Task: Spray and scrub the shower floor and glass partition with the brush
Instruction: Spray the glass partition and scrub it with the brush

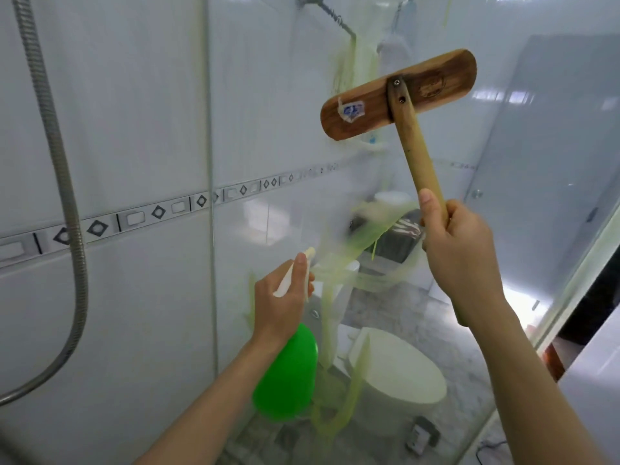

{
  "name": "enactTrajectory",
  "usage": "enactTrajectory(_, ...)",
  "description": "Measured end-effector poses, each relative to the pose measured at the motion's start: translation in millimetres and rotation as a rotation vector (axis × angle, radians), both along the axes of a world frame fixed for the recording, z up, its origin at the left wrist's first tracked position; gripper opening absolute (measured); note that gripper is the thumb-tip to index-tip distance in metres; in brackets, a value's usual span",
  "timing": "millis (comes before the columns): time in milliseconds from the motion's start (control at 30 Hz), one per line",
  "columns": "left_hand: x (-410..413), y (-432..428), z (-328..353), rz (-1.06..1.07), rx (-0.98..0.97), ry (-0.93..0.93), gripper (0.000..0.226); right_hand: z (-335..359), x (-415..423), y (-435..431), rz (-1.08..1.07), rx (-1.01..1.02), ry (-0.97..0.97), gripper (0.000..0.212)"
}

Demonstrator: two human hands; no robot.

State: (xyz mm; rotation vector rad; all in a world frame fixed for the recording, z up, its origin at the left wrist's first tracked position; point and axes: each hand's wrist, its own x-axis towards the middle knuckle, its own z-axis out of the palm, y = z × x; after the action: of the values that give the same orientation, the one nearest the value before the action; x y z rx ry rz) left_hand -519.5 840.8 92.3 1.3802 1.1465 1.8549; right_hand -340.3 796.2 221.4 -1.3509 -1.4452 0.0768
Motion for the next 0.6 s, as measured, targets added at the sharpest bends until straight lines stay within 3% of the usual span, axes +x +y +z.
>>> enactTrajectory(333, 19.4, 0.0, -27.7, -0.068, -0.036, 0.079, 0.05, -6.4, 10.8, -5.6, 0.027, 0.0, 0.035, 0.052)
enactTrajectory(600, 16.5, 0.4, 32.3, -0.081, 0.033, 0.035, 0.057, 13.3, 15.9, -3.4, -0.032, 0.038, 0.027, 0.055)
